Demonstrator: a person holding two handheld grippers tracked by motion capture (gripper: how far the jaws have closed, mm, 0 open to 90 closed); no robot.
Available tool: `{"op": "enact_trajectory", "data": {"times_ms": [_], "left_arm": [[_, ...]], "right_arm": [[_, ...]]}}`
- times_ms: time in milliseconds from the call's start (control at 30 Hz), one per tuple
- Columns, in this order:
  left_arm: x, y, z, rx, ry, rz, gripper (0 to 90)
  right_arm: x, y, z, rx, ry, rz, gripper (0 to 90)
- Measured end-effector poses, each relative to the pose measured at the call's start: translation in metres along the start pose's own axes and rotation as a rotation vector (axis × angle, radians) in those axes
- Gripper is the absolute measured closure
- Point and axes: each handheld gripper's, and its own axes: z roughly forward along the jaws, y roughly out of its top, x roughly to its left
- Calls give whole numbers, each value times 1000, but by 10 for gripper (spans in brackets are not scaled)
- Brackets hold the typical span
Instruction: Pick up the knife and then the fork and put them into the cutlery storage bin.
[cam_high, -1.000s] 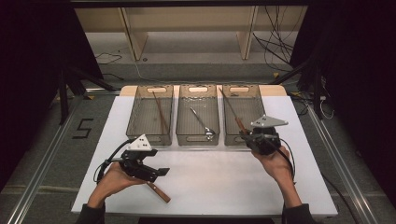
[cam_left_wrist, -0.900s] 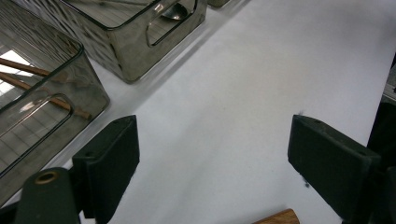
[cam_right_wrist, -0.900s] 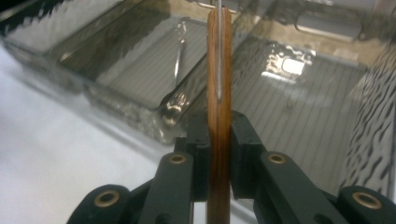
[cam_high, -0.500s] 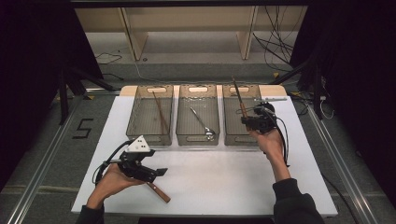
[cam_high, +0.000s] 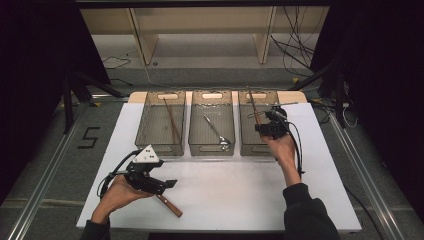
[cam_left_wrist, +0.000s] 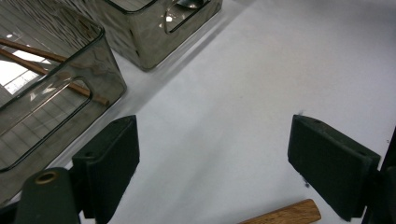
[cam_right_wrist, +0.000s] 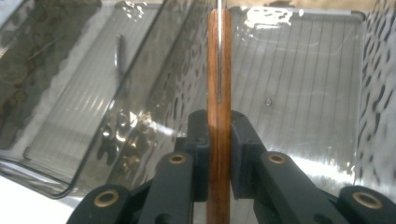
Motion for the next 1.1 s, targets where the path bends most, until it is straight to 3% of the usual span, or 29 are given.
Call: {"op": "enact_trajectory", "data": {"times_ms": [400, 533, 667, 800, 1100], "left_arm": [[3, -2, 0, 1, 6, -7, 165], [3, -3, 0, 8, 5, -10, 165], [4, -3, -1, 9, 10, -10, 165], [4, -3, -1, 7, 13, -9, 165], [1, -6, -5, -9, 16, -3, 203]], "right_arm": [[-2, -2, 13, 49, -10, 36, 805], [-2, -1, 12, 47, 23, 49, 597], [0, -2, 6, 24, 29, 28, 477], [7, -4, -5, -21, 54, -26, 394], [29, -29, -44, -142, 160, -151, 327]]}}
